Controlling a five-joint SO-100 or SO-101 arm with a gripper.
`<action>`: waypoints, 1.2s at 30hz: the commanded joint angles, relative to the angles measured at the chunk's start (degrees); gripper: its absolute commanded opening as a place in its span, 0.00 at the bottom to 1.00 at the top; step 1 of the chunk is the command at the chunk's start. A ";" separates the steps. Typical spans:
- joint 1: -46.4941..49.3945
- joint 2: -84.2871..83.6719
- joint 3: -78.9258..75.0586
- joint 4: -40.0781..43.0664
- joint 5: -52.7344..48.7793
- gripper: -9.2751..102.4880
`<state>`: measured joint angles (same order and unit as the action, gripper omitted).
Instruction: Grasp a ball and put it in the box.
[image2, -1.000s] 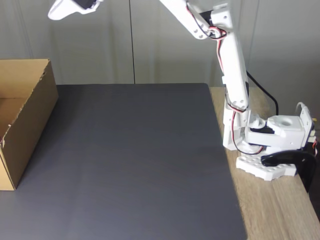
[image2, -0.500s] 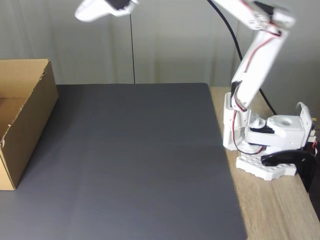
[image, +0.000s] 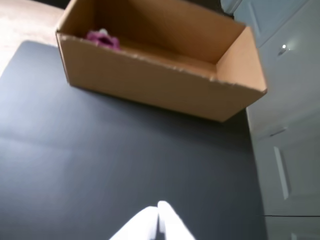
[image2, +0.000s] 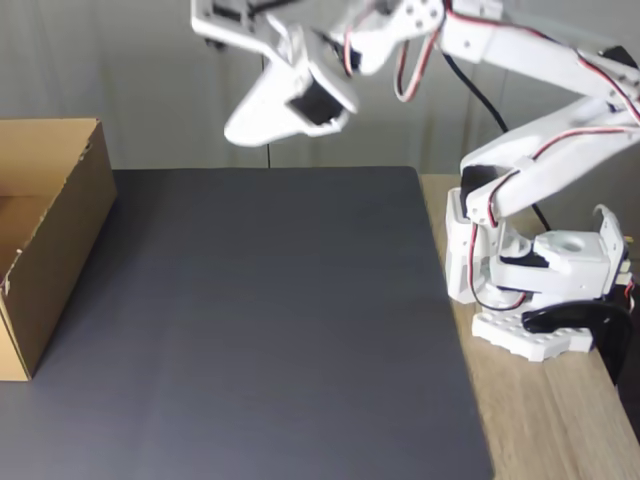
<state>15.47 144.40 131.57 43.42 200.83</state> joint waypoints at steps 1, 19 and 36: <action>-0.62 5.62 5.36 -0.70 -0.44 0.08; 0.53 34.89 33.40 2.29 -4.04 0.09; 0.53 34.98 46.32 -8.53 -7.21 0.08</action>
<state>16.00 179.47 177.19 36.91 194.77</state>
